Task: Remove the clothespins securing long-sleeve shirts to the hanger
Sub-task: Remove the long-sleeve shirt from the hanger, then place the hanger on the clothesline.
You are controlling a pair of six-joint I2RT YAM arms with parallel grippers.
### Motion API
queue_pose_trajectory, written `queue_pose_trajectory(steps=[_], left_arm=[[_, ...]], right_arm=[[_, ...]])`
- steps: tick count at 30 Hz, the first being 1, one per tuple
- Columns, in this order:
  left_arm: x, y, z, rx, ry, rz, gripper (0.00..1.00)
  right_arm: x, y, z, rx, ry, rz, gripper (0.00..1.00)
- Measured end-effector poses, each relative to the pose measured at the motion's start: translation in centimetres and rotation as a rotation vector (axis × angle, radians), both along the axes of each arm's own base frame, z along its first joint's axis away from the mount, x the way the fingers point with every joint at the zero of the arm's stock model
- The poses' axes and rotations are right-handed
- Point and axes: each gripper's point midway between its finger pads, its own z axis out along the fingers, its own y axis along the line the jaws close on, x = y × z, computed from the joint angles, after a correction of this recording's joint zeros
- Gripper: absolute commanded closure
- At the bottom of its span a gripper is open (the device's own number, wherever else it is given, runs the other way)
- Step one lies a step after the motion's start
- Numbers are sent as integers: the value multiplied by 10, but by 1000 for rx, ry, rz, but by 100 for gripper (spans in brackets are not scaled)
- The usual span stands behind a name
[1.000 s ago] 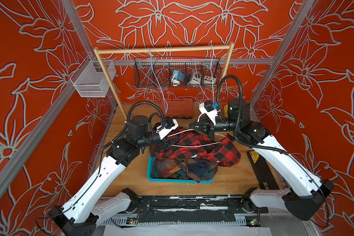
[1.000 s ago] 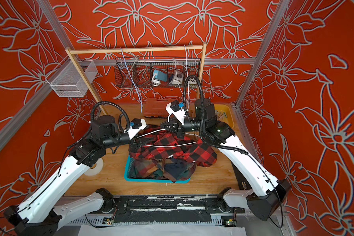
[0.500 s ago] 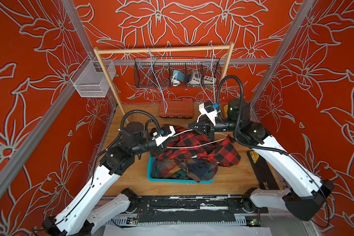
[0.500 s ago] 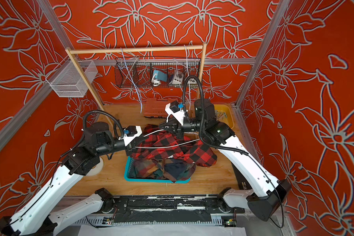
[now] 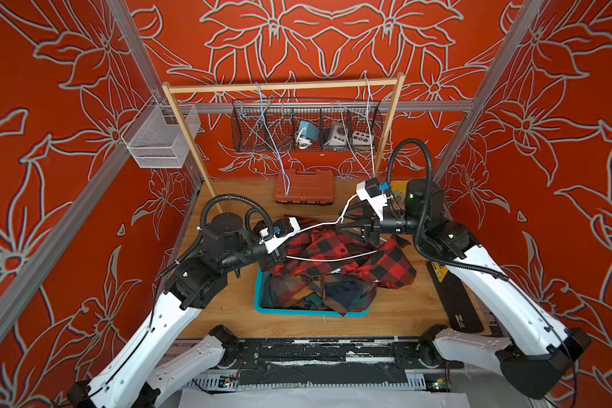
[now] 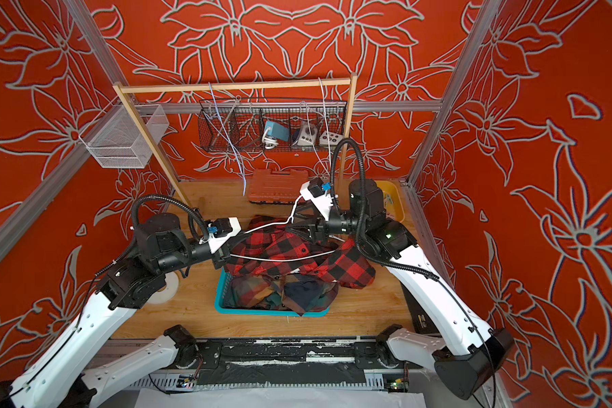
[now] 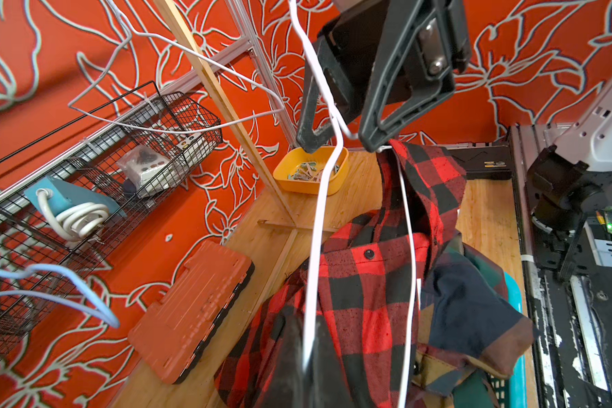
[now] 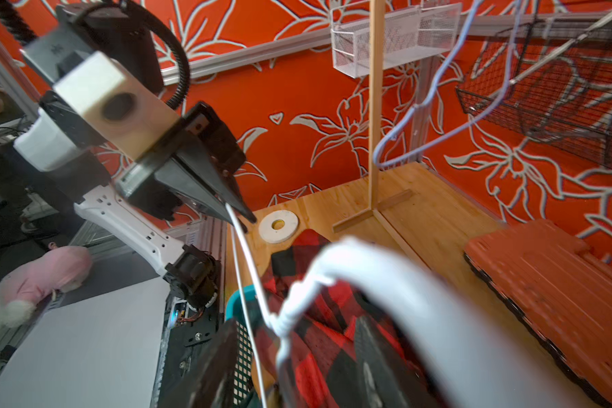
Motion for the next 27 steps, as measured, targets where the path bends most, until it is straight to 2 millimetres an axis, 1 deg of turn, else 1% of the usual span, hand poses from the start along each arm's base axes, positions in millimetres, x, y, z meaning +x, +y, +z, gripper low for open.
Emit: queue_pose_trajectory(steps=[1, 3, 4, 5, 6, 9, 11, 19, 21, 23, 27], left_arm=[[1, 2, 0, 4, 3, 13, 100], [7, 18, 5, 4, -10, 104, 100], [10, 25, 10, 0, -23, 144, 100], [9, 30, 16, -7, -40, 166, 100], [8, 34, 21, -14, -56, 181, 100], [5, 40, 27, -28, -75, 209, 100], [6, 41, 29, -33, -79, 217, 100], [11, 40, 27, -40, -58, 230, 100], [9, 42, 33, -52, -69, 236, 100], [5, 46, 45, -73, -91, 247, 100], [-2, 60, 64, -116, -132, 301, 100]], right_arm=[[5, -9, -3, 2, 20, -37, 42], [23, -40, -5, 9, 43, -168, 41], [29, -52, -3, 15, 42, -218, 41], [31, -63, -1, 24, 39, -259, 41], [29, -68, 2, 34, 35, -277, 41], [16, -72, 10, 57, 22, -275, 41], [13, -71, 15, 69, 10, -266, 41], [14, -71, 14, 71, 18, -262, 41], [14, -71, 13, 69, 23, -263, 41], [14, -71, 13, 68, 24, -264, 41], [15, -71, 12, 67, 26, -265, 41]])
